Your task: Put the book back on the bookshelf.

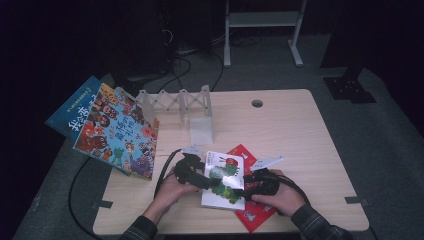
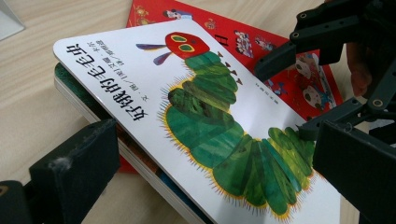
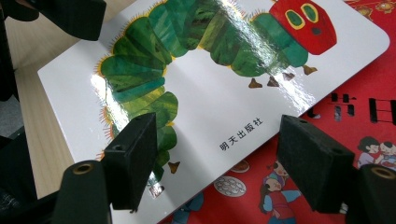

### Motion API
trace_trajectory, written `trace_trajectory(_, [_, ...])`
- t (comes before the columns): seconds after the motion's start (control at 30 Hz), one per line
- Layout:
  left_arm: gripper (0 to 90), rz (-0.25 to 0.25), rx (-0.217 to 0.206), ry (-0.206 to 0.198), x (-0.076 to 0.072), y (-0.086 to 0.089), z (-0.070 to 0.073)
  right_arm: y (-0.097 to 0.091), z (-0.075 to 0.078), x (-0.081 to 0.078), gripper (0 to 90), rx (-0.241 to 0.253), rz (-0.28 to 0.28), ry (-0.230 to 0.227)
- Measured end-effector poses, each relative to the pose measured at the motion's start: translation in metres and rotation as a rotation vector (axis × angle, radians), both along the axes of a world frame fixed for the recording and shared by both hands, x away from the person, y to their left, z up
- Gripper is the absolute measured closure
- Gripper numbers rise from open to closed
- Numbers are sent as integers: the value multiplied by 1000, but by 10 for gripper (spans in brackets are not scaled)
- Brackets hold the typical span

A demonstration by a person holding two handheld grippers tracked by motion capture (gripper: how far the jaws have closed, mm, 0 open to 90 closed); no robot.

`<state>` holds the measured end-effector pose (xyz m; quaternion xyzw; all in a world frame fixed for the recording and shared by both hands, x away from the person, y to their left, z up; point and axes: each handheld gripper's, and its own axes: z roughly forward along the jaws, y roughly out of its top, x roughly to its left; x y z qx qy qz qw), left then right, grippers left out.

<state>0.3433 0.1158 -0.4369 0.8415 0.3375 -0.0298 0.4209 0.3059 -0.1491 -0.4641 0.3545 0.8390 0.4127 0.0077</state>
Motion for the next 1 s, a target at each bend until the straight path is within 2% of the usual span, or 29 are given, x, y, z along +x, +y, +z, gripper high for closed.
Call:
trace_trajectory(0.13, [0, -3, 28, 2, 2, -3, -2, -1, 1, 0, 282, -10, 4, -2])
trace_trajectory(0.33, [0, -7, 68, 19, 10, -6, -13, 1, 1, -1, 304, -37, 10, -30])
trace_trajectory(0.5, [0, -12, 73, 17, 16, -10, -18, 1, 2, -3, 302, -51, 16, -32])
trace_trajectory(0.63, [0, -19, 86, 8, 22, -14, -17, 1, 2, -5, 307, -48, 49, -23])
trace_trajectory(0.7, [0, -21, 89, 16, 24, -15, -18, 2, 3, -6, 320, -50, 61, -21])
trace_trajectory(0.8, [9, -31, 70, 10, 22, -12, -16, -1, 4, -5, 364, -51, 73, -32])
trace_trajectory(0.93, [9, -7, 68, -7, 19, -4, -11, -8, 8, 2, 410, -44, 34, -50])
trace_trajectory(1.0, [10, 3, 77, -9, 18, 3, -11, -13, 8, 7, 453, -63, 9, -68])
